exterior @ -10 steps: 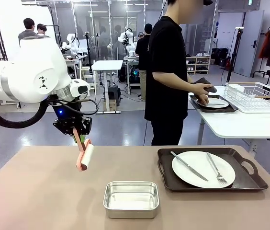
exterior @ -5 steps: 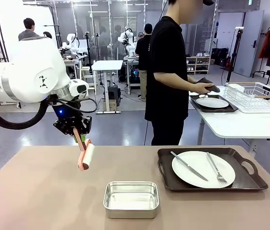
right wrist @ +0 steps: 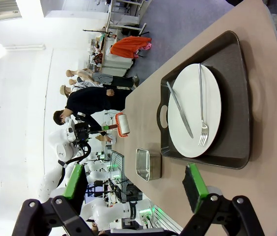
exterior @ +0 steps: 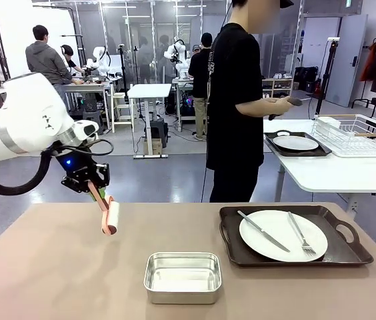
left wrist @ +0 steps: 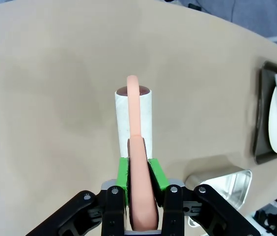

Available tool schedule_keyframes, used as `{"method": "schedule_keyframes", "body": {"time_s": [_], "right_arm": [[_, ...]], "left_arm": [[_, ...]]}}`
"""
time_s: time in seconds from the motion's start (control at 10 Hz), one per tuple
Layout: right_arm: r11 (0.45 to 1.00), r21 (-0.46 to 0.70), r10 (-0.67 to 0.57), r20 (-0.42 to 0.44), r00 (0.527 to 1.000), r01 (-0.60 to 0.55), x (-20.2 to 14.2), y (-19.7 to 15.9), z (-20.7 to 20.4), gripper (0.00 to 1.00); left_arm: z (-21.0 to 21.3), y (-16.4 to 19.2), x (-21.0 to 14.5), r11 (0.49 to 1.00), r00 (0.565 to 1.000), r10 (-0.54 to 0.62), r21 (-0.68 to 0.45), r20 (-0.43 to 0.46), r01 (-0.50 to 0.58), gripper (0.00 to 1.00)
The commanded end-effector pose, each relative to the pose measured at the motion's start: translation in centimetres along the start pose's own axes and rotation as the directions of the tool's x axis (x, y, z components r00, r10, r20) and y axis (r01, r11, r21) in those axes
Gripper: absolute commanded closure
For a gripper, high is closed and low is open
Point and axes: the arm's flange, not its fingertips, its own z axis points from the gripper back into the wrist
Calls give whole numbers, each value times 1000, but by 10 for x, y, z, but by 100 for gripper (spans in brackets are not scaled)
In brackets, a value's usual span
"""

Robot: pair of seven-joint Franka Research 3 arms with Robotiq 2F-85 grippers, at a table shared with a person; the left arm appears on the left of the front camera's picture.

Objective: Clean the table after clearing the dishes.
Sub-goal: When the left (or right) Handle tray is removed, use the left hand (or right hand) to clean the left (or right) side of the table with the Lint Roller.

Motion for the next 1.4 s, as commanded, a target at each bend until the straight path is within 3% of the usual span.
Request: {"method": "schedule_keyframes", "body": {"time_s": [0.0,0.5,0.9,1.3], "right_arm": [[1000,3,5,3,1000,-5,-1,3,0,0],[1000,3,5,3,1000,-5,-1,3,0,0],[1000,3,5,3,1000,-5,-1,3,0,0],[1000,3,5,3,1000,-5,-1,3,0,0]], "left_arm": [[-1,18,0,995,999,-16,-95,34,20,78],[-33,61,21,969,996,-76,-240,-36,65,78],[-42,85,38,931,992,-56,-364,-115,10,78],[-60,100,43,908,988,-65,-419,-142,-1,78]]}}
